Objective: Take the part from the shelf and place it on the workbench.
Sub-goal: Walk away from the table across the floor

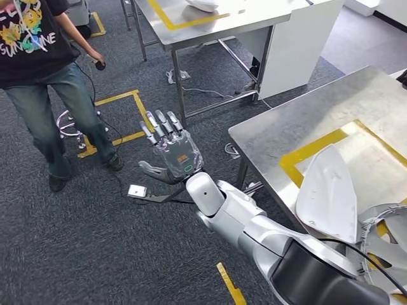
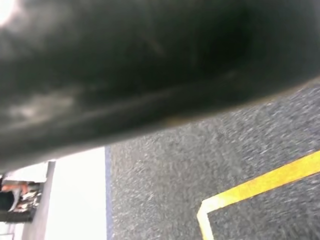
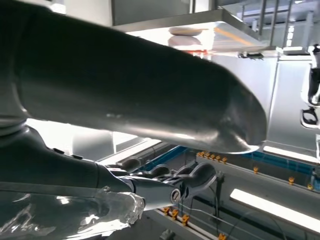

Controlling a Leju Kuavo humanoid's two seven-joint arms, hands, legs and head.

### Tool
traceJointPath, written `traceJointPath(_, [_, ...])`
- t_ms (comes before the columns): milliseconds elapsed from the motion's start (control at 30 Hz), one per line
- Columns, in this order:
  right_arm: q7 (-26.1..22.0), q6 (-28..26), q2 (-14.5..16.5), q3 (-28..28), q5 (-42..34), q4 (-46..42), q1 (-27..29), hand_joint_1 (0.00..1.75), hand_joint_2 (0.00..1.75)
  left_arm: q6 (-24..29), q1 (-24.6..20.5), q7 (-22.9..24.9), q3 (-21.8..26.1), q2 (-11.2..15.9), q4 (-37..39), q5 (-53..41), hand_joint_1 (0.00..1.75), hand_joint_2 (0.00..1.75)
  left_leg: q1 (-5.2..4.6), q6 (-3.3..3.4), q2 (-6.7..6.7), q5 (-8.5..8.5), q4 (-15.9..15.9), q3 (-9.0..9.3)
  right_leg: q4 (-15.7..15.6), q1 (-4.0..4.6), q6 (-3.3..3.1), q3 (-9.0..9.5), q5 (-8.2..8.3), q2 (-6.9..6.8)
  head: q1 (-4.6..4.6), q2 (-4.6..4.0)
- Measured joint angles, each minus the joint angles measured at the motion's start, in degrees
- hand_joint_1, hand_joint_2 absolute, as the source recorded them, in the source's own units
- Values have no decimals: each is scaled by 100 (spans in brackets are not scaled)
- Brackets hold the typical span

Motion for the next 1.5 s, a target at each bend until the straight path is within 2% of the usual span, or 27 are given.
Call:
traceJointPath(67, [-7,-9,115,-9,43,7,35,0,0,31,18,15,6,-2,0,32,0,0,18,-71,-25,-3,2,-18,-34,0,-34,13,25,-63,-1,0])
traceJointPath(133, [-9,-8,208,-14,56,9,37,0,0,47,22,19,10,-2,0,55,0,0,9,-127,130,-165,215,-113,-80,-22,-92,41,47,-157,-24,0])
traceJointPath(233, [-9,-5,253,-17,57,19,62,0,0,56,11,20,11,-2,0,61,0,0,23,-192,359,-667,1254,-604,-95,-14,-139,57,36,-339,-43,0])
traceJointPath(267, [-9,-5,256,-17,57,25,83,0,0,56,16,20,12,-2,0,61,0,0,29,-207,374,-736,1516,-731,-94,-9,-145,60,28,-399,-42,0])
traceJointPath(300, [-9,-4,261,-17,57,28,100,0,0,56,25,20,13,-2,0,62,0,0,33,-217,382,-697,1579,-761,-91,-6,-144,62,20,-450,-42,0])
traceJointPath(367, [-10,-4,283,-18,57,29,114,0,0,58,39,20,15,1,0,63,0,0,35,-215,438,-346,1056,-486,-84,-5,-133,81,0,-536,-43,0])
traceJointPath(433, [-34,-5,303,-26,56,28,105,0,0,65,29,21,15,4,0,65,0,0,2,-178,637,-68,301,-88,-68,24,-98,101,-30,-609,-46,0])
traceJointPath(500, [-70,-2,312,-40,51,27,97,0,0,77,12,26,16,3,0,73,0,0,-38,-117,755,-37,-7,58,-56,61,-57,106,-57,-683,-43,0])
traceJointPath(567, [-90,11,334,-45,43,18,96,0,0,93,16,32,19,1,0,98,0,0,-40,-48,677,-32,-35,56,-48,58,-5,104,-90,-743,-42,0])
traceJointPath(600, [-93,17,346,-45,38,5,95,0,0,104,23,33,22,-1,-1,112,0,0,-33,-17,636,-26,-46,62,-10,46,27,88,-132,-708,-41,0])
traceJointPath(667, [-89,25,358,-43,29,-19,88,0,0,128,22,33,28,-5,-1,137,0,0,-10,51,560,-11,-64,76,415,17,86,-110,-380,-522,-29,0])
traceJointPath(733, [-76,25,352,-39,24,-25,107,0,0,144,13,29,38,-13,0,159,0,0,-9,89,469,-10,-61,75,1220,2,114,-494,-734,-383,-19,0])
traceJointPath(767, [-69,24,348,-34,25,-25,127,0,0,147,15,27,44,-17,0,167,0,0,-9,92,419,-11,-60,75,1548,0,122,-674,-833,-365,-18,0])
traceJointPath(800, [-63,21,346,-28,25,-24,145,0,0,151,22,25,50,-20,0,172,0,0,-8,92,366,-11,-58,77,1683,-2,125,-769,-820,-358,-18,0])
traceJointPath(833, [-59,17,345,-22,27,-24,155,0,0,156,28,22,55,-23,0,173,0,0,-8,90,309,-13,-56,82,1587,-7,123,-756,-689,-351,-19,0])
traceJointPath(900, [-57,11,345,-14,34,-24,149,0,0,163,30,19,59,-31,0,175,0,0,-3,68,195,-22,-49,95,829,-31,106,-434,-248,-256,-18,0])
traceJointPath(967, [-58,10,345,-13,42,-24,138,0,0,171,25,17,61,-37,0,179,0,0,-12,14,98,-30,-27,77,170,-56,82,-100,-13,-107,-22,0])
traceJointPath(1000, [-58,12,345,-11,43,-24,138,0,0,174,29,18,63,-37,0,181,0,0,-9,-19,64,-23,-21,58,53,-54,65,-36,0,-61,-24,0])
traceJointPath(1067, [-58,17,353,-4,49,-26,138,0,0,174,51,18,67,-36,0,187,0,0,10,-85,15,-10,-21,28,31,-39,9,-20,8,-94,-26,0])
traceJointPath(1133, [-57,23,371,5,56,-33,130,0,0,174,65,18,74,-36,0,195,0,0,17,-142,120,-118,106,-32,10,-46,-64,-12,26,-162,-36,0])
traceJointPath(1167, [-56,25,381,9,58,-38,127,0,0,174,61,18,79,-36,0,199,0,0,15,-167,207,-257,321,-129,-3,-54,-96,-7,31,-208,-44,0])
traceJointPath(1233, [-49,30,388,13,61,-44,137,0,0,172,47,17,88,-37,0,206,0,0,15,-206,346,-633,1073,-475,-6,-45,-133,-6,21,-310,-54,0])
traceJointPath(1300, [-37,37,387,17,67,-44,160,0,0,164,52,17,96,-37,0,209,0,0,18,-224,375,-802,1646,-748,-4,-37,-142,-4,11,-416,-52,0])
traceJointPath(1333, [-31,39,387,21,71,-44,166,0,0,160,59,18,98,-37,0,209,0,0,18,-223,383,-719,1625,-737,-3,-36,-143,1,6,-463,-52,0])
traceJointPath(1367, [-27,39,388,26,74,-46,168,0,0,157,66,18,100,-37,0,209,0,0,16,-214,403,-544,1380,-613,-2,-34,-140,11,-1,-508,-52,0])
traceJointPath(1433, [-17,39,390,33,84,-53,157,0,0,155,63,17,101,-34,0,209,0,0,-11,-172,585,-165,581,-198,4,-14,-119,39,-24,-585,-54,0])
traceJointPath(1500, [4,36,389,35,101,-56,141,0,0,151,41,18,101,-31,0,205,0,0,-50,-118,762,-40,81,45,12,26,-80,46,-48,-658,-48,0])
